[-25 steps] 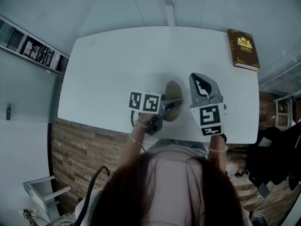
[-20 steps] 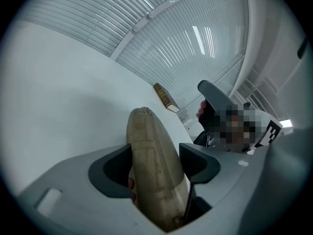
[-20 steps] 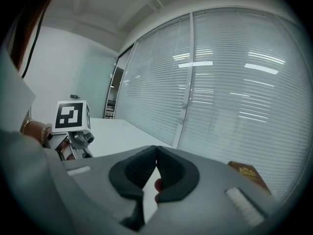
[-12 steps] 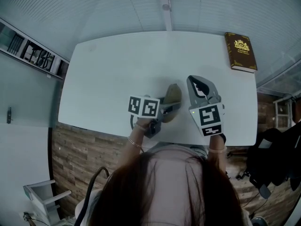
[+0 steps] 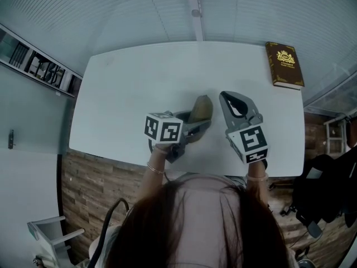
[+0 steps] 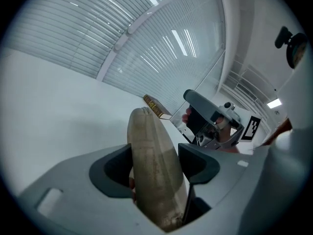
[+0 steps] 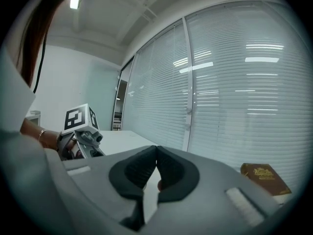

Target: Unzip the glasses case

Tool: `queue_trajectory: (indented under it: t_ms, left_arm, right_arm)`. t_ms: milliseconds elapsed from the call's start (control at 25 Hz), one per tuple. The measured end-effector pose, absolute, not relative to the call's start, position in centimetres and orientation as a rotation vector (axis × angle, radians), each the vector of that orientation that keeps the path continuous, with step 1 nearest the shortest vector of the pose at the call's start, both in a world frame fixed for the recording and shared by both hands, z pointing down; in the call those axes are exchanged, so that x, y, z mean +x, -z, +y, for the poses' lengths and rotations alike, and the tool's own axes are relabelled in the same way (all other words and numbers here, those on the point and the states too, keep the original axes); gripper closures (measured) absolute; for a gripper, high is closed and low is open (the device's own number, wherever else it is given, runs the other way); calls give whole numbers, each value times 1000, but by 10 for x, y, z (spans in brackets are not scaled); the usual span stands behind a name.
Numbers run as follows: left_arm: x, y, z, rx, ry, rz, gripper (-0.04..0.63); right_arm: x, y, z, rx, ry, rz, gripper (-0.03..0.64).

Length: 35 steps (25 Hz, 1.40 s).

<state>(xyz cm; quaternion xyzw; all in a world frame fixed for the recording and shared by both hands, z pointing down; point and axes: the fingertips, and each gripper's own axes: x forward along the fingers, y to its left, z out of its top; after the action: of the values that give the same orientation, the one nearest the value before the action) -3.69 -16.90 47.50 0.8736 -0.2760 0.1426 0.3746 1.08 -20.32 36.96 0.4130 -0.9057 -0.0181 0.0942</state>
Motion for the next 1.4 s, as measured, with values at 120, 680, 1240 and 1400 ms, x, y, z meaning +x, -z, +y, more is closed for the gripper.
queue_trajectory:
  t_ms: [120,680,1240,1400]
  left_arm:
    - [-38,-462,-172,2301,-353,-710,298]
    - [-37,-395,-161,2651,-205,-465,298]
    - [-31,-362,-160,2740,-144,-202,298]
    - [-30,-359,-154,2752,-153,-133,298]
  right_arm:
    - [11,-363,-202,1212,8,-2757,614]
    - [3,-341,-196,1024,-194,-3007,614]
    - [19,-319,-204,819,-382,-3195,552]
    - [16,-315,-200,684,-434,-3245,541]
